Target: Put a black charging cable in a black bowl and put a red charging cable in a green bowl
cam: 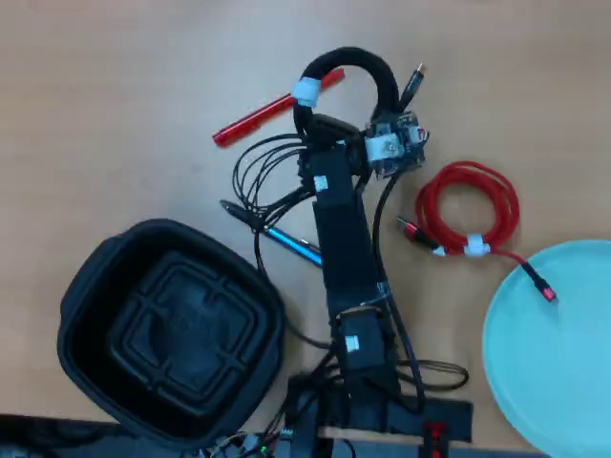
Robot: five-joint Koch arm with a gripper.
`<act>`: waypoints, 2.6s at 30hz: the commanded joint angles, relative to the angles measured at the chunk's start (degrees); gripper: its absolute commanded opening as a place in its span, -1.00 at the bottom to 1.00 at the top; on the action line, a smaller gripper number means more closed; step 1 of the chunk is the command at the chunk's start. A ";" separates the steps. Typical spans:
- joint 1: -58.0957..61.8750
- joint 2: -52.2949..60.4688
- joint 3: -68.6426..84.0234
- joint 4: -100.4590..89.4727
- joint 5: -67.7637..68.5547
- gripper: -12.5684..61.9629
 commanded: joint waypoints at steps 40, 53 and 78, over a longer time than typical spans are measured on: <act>-59.59 18.37 3.25 -10.11 -19.07 -0.83; -72.16 17.75 12.57 -22.24 -19.16 -0.83; -77.78 14.06 30.59 -29.36 -19.16 -0.68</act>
